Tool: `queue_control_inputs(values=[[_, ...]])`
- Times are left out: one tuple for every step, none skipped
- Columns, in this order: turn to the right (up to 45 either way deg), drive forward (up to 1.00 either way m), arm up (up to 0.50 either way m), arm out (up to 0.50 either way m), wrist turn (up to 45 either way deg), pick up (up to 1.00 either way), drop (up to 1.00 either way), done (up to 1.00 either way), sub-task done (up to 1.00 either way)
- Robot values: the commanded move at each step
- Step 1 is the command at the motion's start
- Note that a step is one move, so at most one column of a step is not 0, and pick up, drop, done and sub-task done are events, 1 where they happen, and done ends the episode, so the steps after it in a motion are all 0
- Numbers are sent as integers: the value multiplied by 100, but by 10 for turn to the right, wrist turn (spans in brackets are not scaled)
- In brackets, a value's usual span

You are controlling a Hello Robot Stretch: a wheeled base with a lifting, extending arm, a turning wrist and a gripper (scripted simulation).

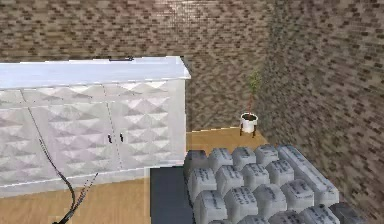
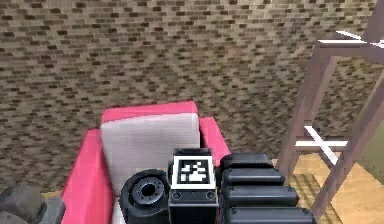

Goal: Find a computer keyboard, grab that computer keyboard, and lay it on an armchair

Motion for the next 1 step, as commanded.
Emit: queue_control_inputs(values=[[450, 0, 0, 0, 0, 0, 0, 0, 0]])
